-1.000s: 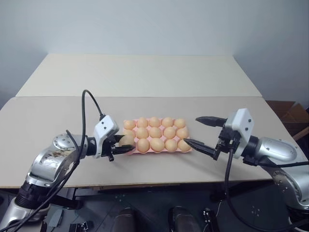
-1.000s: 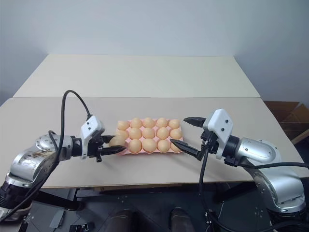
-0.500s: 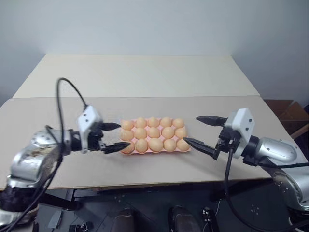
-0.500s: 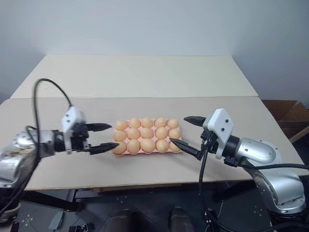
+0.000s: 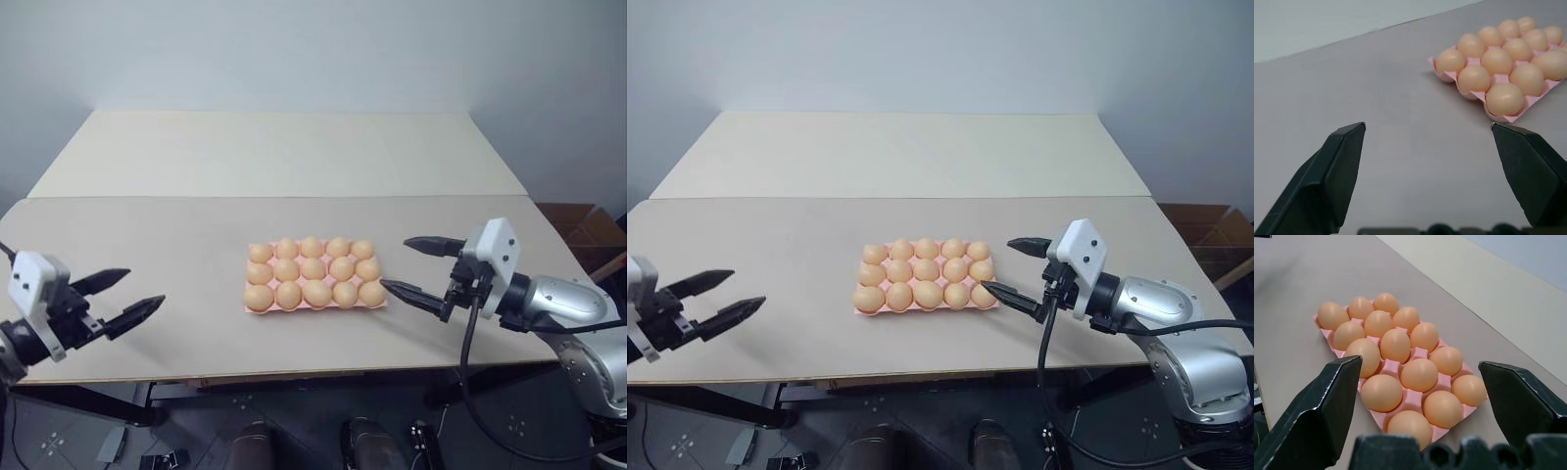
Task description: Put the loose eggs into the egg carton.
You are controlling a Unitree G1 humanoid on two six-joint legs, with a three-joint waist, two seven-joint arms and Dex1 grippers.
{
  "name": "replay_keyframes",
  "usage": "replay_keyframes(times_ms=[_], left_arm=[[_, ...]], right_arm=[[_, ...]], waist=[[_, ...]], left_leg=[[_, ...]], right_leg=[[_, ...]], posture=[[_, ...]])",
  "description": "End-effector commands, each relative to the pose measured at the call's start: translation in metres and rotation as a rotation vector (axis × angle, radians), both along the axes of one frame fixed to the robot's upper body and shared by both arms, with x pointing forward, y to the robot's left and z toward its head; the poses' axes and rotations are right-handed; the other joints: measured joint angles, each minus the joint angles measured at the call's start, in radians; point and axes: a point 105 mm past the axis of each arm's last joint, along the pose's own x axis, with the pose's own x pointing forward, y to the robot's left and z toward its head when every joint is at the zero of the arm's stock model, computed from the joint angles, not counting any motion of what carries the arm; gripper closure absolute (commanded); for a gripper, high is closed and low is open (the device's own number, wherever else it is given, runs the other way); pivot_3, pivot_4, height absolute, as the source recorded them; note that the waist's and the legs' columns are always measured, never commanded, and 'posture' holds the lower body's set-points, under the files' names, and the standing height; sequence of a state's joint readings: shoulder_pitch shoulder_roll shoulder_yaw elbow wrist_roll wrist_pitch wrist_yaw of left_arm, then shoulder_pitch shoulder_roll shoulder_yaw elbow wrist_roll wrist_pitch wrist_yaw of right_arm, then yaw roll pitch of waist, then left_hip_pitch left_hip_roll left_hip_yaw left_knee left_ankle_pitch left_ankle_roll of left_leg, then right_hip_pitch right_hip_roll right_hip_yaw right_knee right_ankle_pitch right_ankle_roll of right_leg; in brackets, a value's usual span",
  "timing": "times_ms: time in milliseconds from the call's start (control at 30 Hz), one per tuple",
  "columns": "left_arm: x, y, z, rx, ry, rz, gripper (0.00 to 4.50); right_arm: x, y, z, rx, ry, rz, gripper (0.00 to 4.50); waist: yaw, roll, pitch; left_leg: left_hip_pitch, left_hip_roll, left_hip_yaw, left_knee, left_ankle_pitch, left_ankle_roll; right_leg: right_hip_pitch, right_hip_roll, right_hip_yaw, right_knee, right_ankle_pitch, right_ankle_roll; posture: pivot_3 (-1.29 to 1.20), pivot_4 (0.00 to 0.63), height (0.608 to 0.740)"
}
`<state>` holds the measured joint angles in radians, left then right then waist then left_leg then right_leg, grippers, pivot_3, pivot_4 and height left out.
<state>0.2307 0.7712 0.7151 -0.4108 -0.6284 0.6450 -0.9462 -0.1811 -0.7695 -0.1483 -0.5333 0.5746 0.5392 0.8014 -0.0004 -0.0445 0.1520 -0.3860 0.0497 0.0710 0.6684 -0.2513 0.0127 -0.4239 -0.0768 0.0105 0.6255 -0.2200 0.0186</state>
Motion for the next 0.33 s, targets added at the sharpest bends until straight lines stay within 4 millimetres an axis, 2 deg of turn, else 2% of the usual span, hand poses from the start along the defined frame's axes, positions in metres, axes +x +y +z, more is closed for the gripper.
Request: replay_keyframes(times_ms=[33, 333], left_arm=[[-0.0064, -0.0030, 0.0167, 0.023, -0.064, 0.014, 0.01], [-0.0088, -0.0109, 0.0178, -0.012, -0.069, 0.005, 0.01]], right_arm=[[-0.0017, -0.0115, 0.0078, -0.013, -0.054, -0.016, 0.00], [0.0017, -0.0187, 0.0091, -0.030, -0.050, -0.014, 0.00]], waist=[[0.004, 0.000, 0.000], [0.003, 0.000, 0.000]], left_leg=[[0.000, 0.000, 0.000, 0.000, 0.000, 0.000], [0.001, 0.000, 0.001, 0.000, 0.000, 0.000]], right_leg=[[0.000, 0.000, 0.000, 0.000, -0.001, -0.001], [0.000, 0.001, 0.001, 0.000, -0.002, -0.003]], posture=[[0.00, 0.150, 0.740], [0.00, 0.150, 0.740]])
